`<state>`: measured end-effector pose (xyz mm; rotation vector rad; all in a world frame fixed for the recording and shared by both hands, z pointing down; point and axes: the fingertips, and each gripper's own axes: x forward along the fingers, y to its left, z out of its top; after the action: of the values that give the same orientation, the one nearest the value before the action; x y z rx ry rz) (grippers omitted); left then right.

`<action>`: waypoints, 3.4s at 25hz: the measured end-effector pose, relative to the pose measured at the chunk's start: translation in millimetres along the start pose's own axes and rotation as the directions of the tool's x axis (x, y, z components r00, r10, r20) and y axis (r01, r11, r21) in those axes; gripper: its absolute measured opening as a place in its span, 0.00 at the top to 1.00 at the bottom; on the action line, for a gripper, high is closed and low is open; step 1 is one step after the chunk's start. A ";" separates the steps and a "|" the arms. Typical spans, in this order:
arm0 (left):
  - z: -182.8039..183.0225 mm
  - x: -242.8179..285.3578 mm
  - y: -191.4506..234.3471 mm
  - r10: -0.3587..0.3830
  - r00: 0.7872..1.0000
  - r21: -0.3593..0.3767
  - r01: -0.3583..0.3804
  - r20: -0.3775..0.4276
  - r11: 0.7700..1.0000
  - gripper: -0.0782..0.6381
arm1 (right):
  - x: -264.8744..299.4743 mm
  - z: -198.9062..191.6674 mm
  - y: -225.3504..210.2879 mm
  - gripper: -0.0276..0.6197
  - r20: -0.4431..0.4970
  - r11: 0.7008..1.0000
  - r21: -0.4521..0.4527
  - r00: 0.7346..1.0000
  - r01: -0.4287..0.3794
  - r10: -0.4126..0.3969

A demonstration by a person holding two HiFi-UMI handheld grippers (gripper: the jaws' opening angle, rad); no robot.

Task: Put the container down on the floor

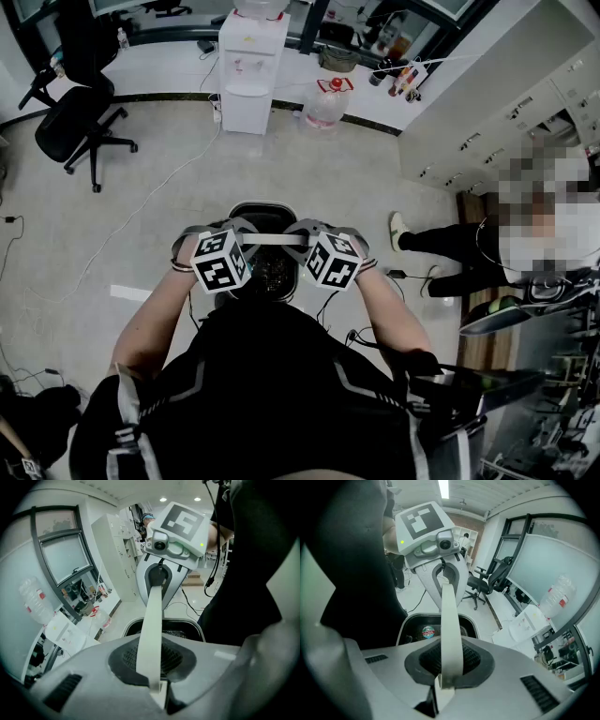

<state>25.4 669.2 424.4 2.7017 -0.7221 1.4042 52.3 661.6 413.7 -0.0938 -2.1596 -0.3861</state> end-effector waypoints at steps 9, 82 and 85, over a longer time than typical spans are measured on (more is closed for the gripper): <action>-6.8 -0.9 0.4 -0.002 1.000 -0.006 0.002 -0.003 1.000 0.85 | 6.4 3.2 0.7 0.90 -0.001 1.000 -0.006 1.000 -0.004 0.004; 78.3 168.9 361.8 0.058 0.996 0.023 -0.057 -0.062 0.998 0.85 | 40.7 -129.7 -383.2 0.90 0.095 0.999 0.007 0.995 0.041 -0.041; 78.8 181.8 381.3 0.038 0.998 0.035 -0.037 -0.044 0.999 0.85 | 47.5 -138.1 -403.1 0.90 0.078 0.998 0.031 0.996 0.049 -0.051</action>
<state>21.4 240.0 443.8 2.6863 -0.7569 1.4934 48.8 233.2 429.8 -0.0389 -2.2482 -0.3855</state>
